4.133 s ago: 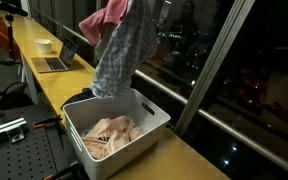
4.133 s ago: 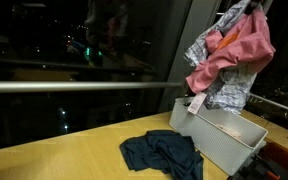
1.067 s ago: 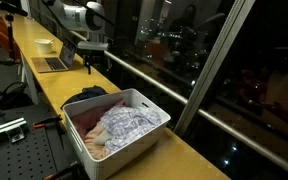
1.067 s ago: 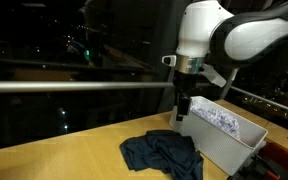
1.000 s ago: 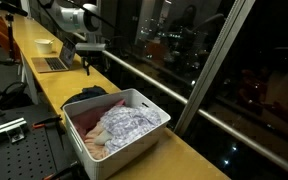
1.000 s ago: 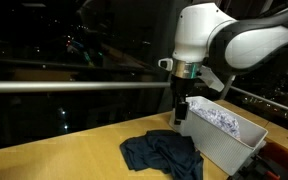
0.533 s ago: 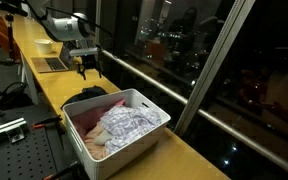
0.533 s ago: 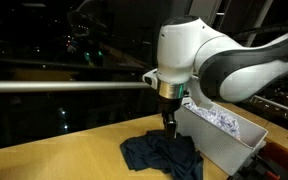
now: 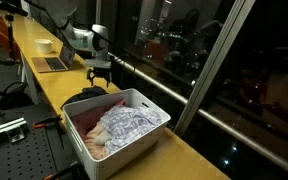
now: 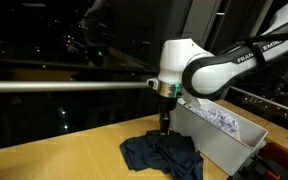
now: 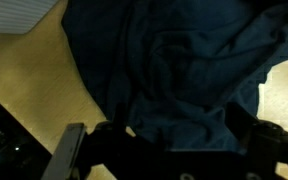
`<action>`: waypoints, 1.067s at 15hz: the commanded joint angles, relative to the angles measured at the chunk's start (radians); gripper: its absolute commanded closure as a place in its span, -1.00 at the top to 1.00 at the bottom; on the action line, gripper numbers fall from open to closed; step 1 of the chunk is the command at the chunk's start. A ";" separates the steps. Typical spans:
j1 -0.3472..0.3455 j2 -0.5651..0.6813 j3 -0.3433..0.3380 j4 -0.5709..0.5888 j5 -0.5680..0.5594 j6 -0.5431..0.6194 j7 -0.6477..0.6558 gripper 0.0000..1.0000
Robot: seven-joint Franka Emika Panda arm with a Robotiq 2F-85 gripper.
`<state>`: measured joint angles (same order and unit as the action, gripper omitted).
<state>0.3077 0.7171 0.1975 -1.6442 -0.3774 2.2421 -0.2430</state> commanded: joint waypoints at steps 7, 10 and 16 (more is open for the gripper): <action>-0.049 0.093 0.035 0.052 0.156 0.047 -0.098 1.00; -0.050 0.111 0.036 0.055 0.165 0.052 -0.104 1.00; -0.044 0.152 0.033 0.078 0.157 0.040 -0.121 0.91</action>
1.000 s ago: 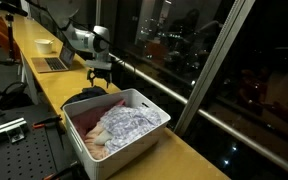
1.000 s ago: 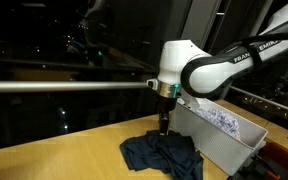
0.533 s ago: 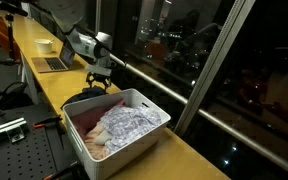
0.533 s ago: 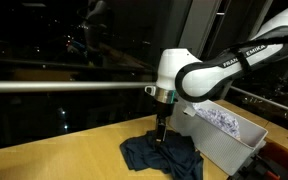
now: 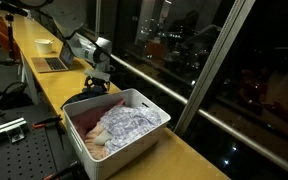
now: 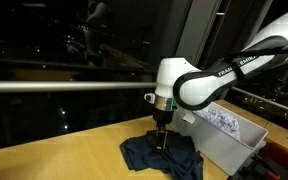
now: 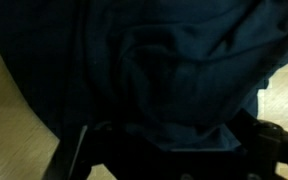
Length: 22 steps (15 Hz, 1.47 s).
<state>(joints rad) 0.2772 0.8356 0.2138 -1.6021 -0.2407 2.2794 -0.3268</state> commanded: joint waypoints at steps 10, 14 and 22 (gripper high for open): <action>-0.026 -0.004 0.009 0.006 0.020 -0.003 -0.035 -0.70; -0.040 -0.113 0.007 -0.067 0.020 0.005 -0.011 -1.00; -0.034 -0.477 -0.050 -0.203 -0.041 -0.028 0.096 -0.96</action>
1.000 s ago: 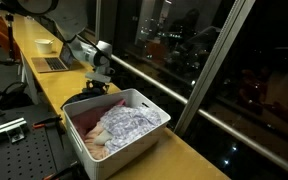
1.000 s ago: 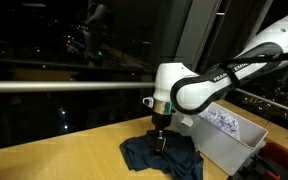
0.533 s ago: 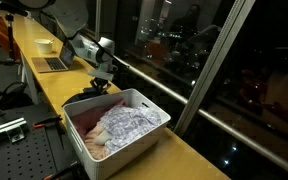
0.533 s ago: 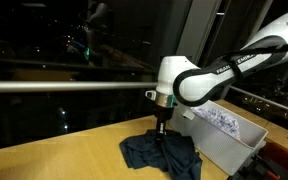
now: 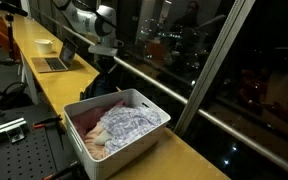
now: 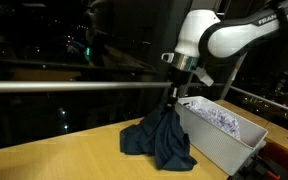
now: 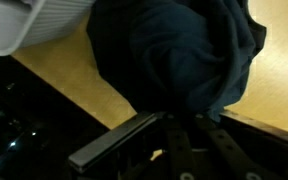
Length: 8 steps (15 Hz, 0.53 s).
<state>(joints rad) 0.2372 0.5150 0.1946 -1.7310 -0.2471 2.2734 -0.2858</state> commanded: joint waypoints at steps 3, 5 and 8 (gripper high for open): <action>0.003 -0.287 -0.061 -0.078 -0.095 -0.063 0.119 -0.96; -0.009 -0.366 -0.073 -0.066 -0.128 -0.115 0.148 -0.96; -0.045 -0.483 -0.095 -0.052 -0.159 -0.215 0.175 -0.96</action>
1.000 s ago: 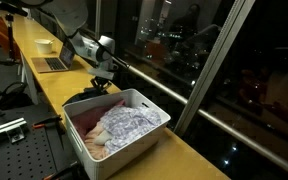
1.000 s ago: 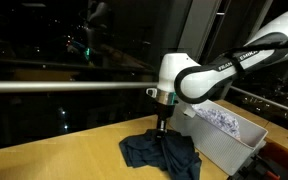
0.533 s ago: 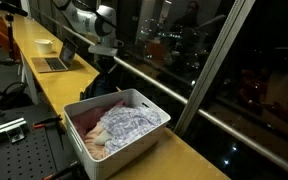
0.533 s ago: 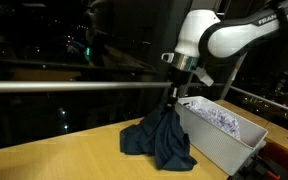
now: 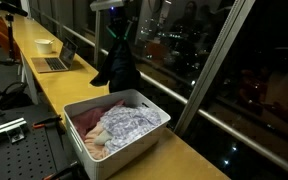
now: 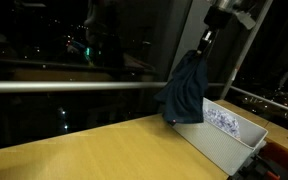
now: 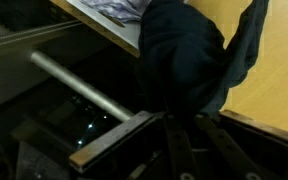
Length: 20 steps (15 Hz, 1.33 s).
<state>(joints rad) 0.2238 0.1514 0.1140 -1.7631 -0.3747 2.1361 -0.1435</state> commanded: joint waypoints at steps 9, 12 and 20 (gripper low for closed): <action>-0.224 -0.378 -0.159 -0.093 0.070 -0.182 -0.152 -0.96; -0.249 -0.408 -0.200 -0.172 0.112 -0.148 -0.189 -0.96; -0.215 -0.470 -0.116 -0.307 0.083 -0.112 -0.106 -0.96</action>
<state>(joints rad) -0.0060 -0.2428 -0.0283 -2.0308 -0.2769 2.0226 -0.2749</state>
